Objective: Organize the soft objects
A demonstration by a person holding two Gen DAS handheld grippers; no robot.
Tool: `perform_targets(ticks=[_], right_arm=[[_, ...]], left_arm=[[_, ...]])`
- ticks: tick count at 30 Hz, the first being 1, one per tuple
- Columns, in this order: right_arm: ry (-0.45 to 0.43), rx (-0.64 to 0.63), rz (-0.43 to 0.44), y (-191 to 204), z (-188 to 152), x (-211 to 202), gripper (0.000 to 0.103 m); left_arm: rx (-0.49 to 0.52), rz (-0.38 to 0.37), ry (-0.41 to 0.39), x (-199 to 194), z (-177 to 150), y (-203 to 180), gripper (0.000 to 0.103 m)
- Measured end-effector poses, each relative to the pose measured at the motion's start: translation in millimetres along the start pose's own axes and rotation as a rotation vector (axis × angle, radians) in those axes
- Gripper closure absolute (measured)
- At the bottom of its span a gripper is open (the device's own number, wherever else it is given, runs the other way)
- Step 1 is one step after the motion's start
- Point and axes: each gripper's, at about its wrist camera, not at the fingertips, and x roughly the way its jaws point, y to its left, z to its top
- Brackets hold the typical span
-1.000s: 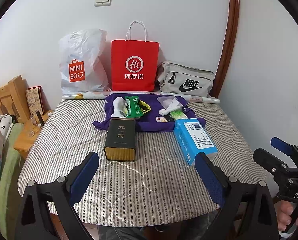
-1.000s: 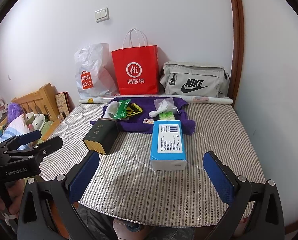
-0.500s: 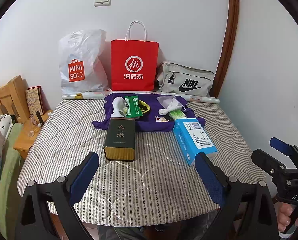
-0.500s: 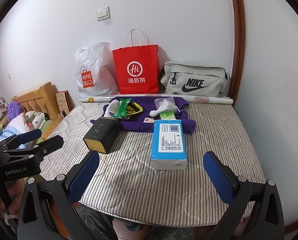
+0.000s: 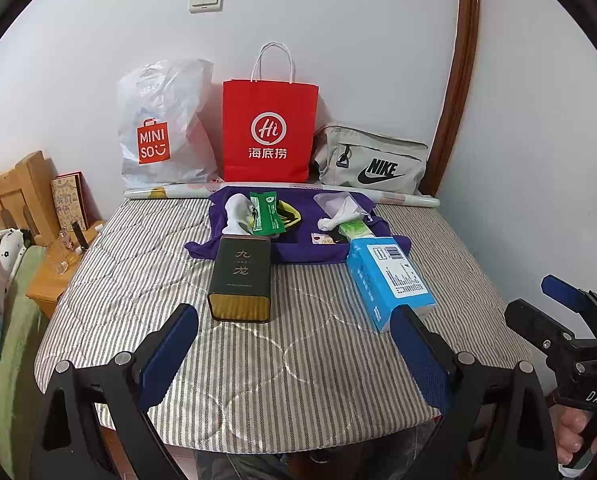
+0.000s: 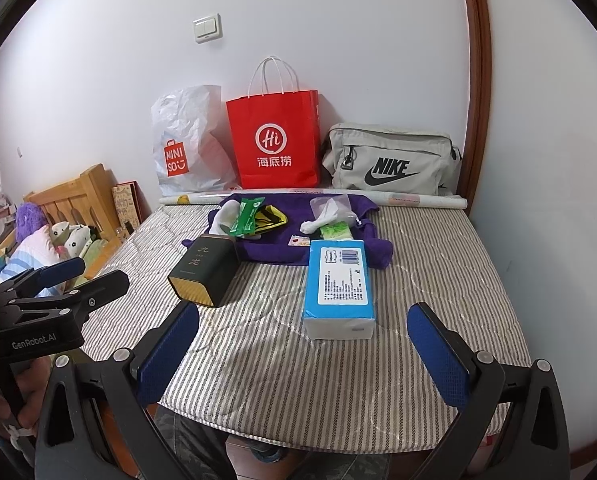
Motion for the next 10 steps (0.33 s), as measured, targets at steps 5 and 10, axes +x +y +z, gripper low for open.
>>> perform_targets(ticks=[5,10], right_arm=[[0.005,-0.008,0.001,1.5,-0.3,1.0,0.001],[0.016,-0.026,0.012,3.1,0.5,5.8,0.001]], left_arm=[[0.003,-0.002,0.0,0.4,0.1,-0.9,0.006],[-0.001,0.003,0.003,4.7,4.0,-1.6,0.006]])
